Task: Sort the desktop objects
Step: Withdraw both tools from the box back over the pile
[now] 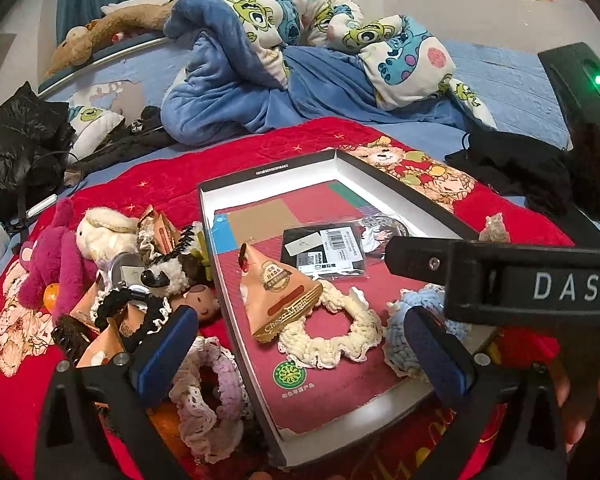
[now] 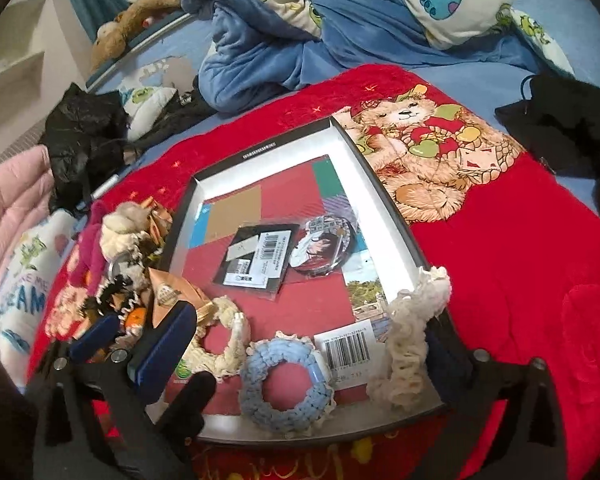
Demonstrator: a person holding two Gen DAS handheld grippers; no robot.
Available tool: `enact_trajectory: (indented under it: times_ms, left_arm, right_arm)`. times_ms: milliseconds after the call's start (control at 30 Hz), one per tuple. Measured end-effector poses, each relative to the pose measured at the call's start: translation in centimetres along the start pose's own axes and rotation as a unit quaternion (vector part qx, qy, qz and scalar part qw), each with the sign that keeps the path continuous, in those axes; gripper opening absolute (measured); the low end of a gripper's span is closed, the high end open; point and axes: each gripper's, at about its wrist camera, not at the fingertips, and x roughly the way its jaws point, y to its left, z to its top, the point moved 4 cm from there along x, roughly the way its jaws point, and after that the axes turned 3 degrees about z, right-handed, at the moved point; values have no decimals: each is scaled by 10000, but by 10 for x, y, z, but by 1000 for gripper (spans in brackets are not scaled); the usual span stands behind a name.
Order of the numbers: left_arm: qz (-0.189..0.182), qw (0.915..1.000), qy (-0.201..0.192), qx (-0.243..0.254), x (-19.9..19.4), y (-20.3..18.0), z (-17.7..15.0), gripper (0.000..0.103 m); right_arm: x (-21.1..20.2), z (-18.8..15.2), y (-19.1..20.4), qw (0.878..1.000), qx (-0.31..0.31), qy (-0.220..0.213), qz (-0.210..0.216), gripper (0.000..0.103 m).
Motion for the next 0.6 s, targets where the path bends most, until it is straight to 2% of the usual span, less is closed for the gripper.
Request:
enact_trajectory:
  times_ms: [333, 500, 600]
  left_arm:
    - [-30, 9999, -80, -60, -8, 5, 3, 103]
    - [84, 9999, -103, -73, -21, 20, 5, 103]
    - [219, 9997, -113, -78, -32, 37, 5, 103]
  right_arm:
    - [-5, 2, -7, 9993, 282, -57, 219, 103]
    - [-8, 4, -1, 9995, 225, -107, 167, 103]
    - [-15, 7, 10, 9990, 234, -228, 289, 103]
